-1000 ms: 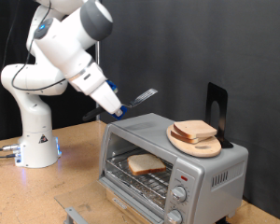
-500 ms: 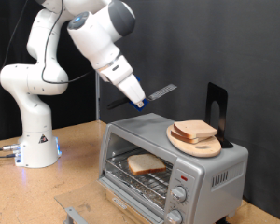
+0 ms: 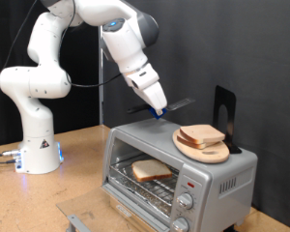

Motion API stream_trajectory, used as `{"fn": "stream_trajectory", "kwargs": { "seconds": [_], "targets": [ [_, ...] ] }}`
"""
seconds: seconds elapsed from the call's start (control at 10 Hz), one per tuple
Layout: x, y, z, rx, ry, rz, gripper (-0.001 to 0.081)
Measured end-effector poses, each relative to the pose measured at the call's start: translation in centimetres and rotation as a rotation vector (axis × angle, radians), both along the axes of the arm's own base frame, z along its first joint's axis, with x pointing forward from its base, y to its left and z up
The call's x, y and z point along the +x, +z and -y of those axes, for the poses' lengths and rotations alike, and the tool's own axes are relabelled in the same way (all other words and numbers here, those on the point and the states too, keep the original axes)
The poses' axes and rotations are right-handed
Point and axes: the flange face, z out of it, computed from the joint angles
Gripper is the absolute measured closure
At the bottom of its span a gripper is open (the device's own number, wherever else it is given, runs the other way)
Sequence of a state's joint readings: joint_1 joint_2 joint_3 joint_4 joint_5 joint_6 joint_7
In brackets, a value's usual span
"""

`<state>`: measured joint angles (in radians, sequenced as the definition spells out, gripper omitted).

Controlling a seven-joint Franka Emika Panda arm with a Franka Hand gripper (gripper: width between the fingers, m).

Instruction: Make a piece of toast with the oven

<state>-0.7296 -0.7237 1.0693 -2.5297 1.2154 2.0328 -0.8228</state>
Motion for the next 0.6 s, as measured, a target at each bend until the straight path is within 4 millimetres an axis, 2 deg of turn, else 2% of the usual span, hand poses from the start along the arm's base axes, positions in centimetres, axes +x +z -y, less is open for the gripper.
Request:
{"fn": "stream_trajectory", "kwargs": {
  "seconds": [0.2,0.6],
  "targets": [
    [-0.4,-1.2,0.0,-0.023,-0.023,-0.017,0.0413],
    [-0.5,-1.6,3.1,-0.005,-0.084,-0.029,0.0413]
  ]
}}
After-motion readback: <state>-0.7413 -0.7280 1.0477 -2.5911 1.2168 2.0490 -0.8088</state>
